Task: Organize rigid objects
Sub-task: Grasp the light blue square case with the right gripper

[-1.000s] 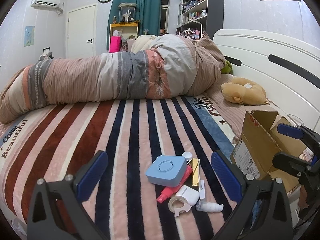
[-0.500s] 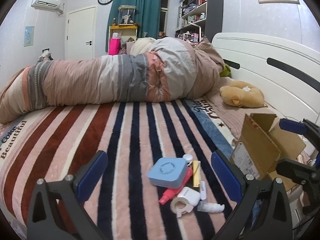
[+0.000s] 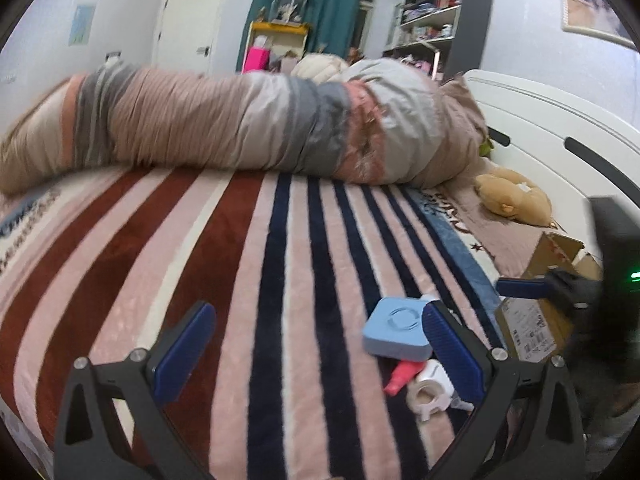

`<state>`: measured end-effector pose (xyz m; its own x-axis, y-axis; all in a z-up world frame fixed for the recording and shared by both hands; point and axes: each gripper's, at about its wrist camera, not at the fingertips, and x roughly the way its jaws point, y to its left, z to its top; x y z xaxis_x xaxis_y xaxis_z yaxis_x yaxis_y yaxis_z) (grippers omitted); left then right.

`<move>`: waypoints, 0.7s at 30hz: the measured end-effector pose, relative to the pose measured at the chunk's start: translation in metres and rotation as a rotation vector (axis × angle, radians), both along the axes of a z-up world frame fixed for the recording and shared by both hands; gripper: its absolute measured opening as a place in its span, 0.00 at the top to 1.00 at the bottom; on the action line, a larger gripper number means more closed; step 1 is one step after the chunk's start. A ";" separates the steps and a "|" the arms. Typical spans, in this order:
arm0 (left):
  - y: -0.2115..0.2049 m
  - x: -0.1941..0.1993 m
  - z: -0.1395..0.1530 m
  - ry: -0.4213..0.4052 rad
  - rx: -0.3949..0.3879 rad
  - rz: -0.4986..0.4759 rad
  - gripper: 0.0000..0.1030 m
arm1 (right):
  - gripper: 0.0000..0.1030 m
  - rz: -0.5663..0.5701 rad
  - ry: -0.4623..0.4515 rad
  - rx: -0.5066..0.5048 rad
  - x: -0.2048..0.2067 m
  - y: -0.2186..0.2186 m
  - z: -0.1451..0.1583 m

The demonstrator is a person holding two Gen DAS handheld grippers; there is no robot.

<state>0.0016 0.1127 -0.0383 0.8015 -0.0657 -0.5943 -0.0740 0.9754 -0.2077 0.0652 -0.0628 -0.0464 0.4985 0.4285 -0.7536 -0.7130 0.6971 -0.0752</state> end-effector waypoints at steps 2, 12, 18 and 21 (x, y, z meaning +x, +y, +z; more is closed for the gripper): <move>0.006 0.004 -0.007 0.024 0.009 0.008 0.00 | 0.00 -0.023 0.009 -0.050 0.022 0.013 -0.023; 0.005 0.009 -0.019 0.078 0.066 -0.012 0.00 | 0.00 0.013 0.184 -0.039 0.056 0.019 -0.051; 0.006 0.008 -0.018 0.056 0.022 -0.039 0.00 | 0.00 0.081 0.217 -0.036 0.038 0.030 -0.049; 0.006 0.010 -0.018 0.049 0.039 -0.046 0.00 | 0.00 0.034 0.205 -0.080 0.044 0.037 -0.056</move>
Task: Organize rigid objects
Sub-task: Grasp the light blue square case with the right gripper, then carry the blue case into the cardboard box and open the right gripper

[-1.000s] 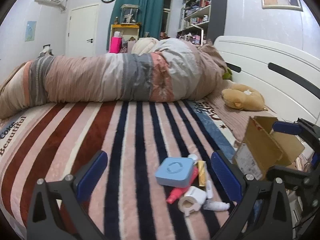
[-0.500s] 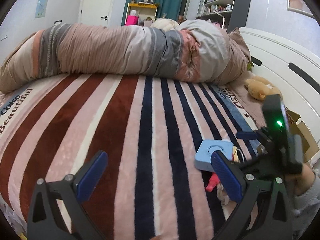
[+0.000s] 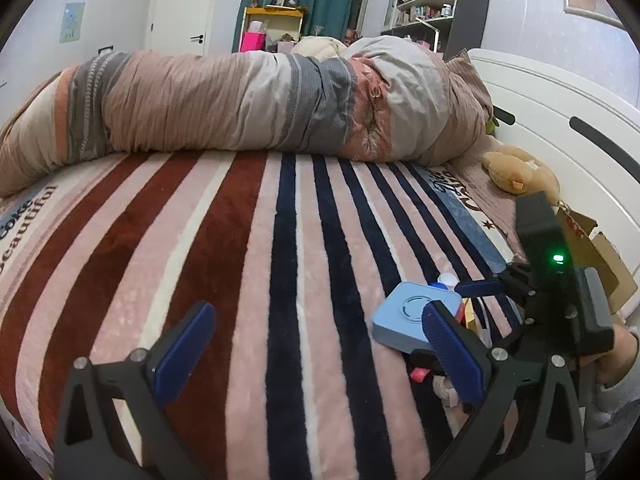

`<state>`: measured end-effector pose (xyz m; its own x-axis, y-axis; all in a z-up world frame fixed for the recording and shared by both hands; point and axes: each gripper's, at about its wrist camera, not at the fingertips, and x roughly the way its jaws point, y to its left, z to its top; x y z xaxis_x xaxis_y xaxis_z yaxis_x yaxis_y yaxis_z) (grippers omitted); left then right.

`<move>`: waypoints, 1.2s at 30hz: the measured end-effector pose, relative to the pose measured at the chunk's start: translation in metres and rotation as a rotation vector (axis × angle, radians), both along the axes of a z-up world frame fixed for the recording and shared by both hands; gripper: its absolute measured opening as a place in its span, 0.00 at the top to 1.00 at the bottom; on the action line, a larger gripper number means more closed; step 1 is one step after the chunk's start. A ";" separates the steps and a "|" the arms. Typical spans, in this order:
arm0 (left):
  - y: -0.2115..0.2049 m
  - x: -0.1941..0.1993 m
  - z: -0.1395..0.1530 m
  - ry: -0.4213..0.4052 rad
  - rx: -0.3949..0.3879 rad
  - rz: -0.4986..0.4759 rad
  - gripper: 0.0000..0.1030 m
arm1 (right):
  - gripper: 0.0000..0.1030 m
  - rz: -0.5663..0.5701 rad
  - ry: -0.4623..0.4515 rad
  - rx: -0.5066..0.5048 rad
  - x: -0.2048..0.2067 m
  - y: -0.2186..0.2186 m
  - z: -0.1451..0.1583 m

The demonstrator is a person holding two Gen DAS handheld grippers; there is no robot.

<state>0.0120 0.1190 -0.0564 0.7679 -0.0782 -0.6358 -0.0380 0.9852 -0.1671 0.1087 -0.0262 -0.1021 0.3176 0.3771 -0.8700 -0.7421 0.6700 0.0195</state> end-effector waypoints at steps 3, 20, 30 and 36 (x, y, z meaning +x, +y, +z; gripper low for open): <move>0.002 0.004 -0.002 0.011 -0.031 -0.028 0.00 | 0.00 -0.018 -0.015 -0.042 0.006 0.011 -0.012; -0.010 0.008 0.003 -0.025 -0.367 -0.354 0.01 | 0.22 0.043 -0.221 0.181 -0.065 -0.023 0.063; -0.101 0.021 0.089 -0.052 -0.468 -0.652 0.24 | 0.22 0.009 -0.500 0.372 -0.113 -0.109 0.139; -0.182 0.047 0.113 0.007 -0.358 -0.714 0.46 | 0.22 -0.127 -0.519 0.436 -0.108 -0.195 0.151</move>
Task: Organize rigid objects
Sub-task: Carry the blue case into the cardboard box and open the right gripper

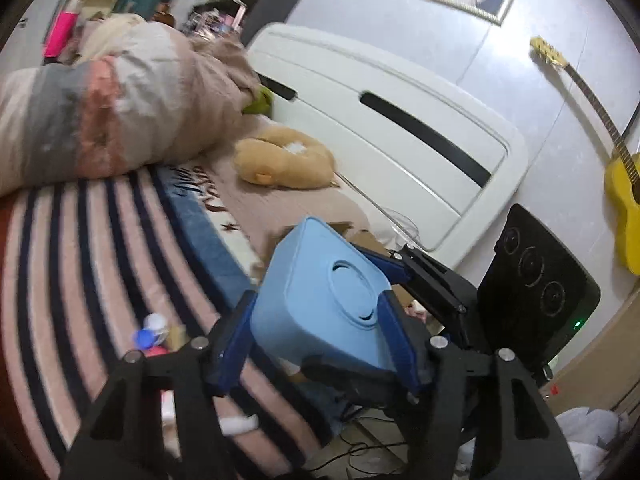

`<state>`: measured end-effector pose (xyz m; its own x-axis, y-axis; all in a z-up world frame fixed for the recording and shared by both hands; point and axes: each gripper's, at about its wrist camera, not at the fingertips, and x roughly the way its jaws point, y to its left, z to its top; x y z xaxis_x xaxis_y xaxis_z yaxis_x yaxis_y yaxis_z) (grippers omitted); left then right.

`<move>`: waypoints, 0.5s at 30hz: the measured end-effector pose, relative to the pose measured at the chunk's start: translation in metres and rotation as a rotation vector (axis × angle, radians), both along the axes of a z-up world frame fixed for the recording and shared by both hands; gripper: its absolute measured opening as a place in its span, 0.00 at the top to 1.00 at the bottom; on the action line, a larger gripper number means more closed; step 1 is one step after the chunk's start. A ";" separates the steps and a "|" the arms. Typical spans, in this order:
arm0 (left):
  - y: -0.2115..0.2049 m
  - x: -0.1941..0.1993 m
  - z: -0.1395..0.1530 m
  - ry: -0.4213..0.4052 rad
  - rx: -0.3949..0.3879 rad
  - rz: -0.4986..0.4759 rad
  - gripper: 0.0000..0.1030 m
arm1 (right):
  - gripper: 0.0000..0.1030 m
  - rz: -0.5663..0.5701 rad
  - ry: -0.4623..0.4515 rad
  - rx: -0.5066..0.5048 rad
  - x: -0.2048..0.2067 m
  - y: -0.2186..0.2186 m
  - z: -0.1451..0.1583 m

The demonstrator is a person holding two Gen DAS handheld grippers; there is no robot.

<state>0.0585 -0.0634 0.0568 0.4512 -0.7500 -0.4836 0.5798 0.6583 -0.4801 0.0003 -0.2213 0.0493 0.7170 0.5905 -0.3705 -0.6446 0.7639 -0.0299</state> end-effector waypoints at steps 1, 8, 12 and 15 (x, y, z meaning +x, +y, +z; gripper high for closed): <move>-0.016 0.005 0.002 -0.002 0.023 -0.006 0.53 | 0.22 -0.026 0.010 0.015 0.002 -0.017 0.000; -0.113 0.026 -0.002 -0.002 0.203 -0.100 0.59 | 0.22 -0.144 0.153 0.028 0.019 -0.096 -0.014; -0.147 0.039 -0.016 0.041 0.279 -0.136 0.58 | 0.22 -0.173 0.251 -0.027 0.033 -0.116 -0.027; -0.162 0.042 -0.028 0.050 0.337 -0.147 0.58 | 0.22 -0.185 0.311 -0.083 0.041 -0.120 -0.037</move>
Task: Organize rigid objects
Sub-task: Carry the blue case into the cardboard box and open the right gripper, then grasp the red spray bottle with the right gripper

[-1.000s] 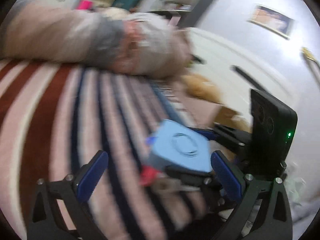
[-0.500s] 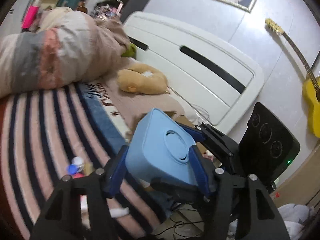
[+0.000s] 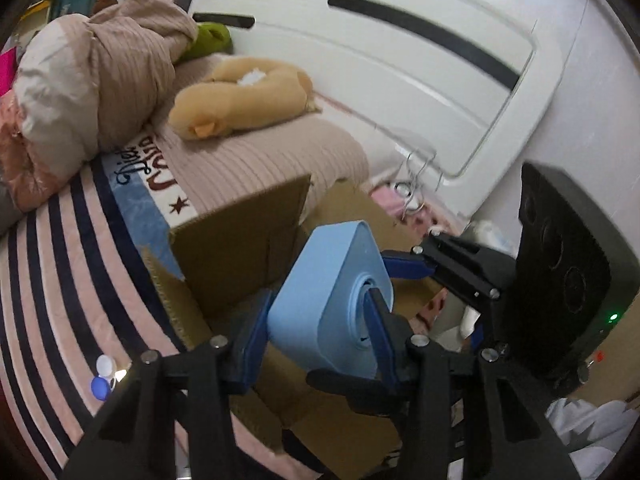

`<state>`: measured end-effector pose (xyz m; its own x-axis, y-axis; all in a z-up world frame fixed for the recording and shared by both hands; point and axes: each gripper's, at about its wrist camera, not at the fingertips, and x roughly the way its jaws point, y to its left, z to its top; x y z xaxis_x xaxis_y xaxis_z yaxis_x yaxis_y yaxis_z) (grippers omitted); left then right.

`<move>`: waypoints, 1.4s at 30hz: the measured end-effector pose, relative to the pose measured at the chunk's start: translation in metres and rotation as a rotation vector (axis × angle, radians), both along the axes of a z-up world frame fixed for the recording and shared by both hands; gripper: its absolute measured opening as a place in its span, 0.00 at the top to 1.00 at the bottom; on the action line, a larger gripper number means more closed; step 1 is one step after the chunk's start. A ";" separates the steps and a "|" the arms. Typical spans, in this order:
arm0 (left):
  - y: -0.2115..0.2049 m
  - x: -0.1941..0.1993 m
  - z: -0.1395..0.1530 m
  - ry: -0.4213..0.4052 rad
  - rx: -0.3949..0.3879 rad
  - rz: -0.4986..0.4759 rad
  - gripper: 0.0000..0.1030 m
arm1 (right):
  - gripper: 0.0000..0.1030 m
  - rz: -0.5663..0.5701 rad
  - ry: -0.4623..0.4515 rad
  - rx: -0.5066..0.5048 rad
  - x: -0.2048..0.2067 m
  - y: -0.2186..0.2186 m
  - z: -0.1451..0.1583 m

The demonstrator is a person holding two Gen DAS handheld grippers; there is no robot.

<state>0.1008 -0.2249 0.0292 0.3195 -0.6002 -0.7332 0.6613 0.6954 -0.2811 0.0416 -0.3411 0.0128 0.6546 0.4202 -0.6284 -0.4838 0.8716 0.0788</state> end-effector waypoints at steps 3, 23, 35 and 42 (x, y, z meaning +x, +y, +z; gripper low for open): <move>-0.004 0.004 -0.006 -0.012 0.045 0.014 0.58 | 0.22 -0.037 0.000 -0.044 0.002 0.000 -0.005; 0.240 -0.063 -0.003 -0.247 0.069 0.493 0.24 | 0.17 0.305 -0.036 0.031 -0.037 0.166 0.013; 0.324 -0.053 -0.093 -0.173 -0.029 0.664 0.24 | 0.18 0.197 0.431 0.014 0.050 0.247 -0.119; 0.319 -0.055 -0.101 -0.177 0.029 0.679 0.24 | 0.30 0.132 0.485 -0.011 0.080 0.265 -0.147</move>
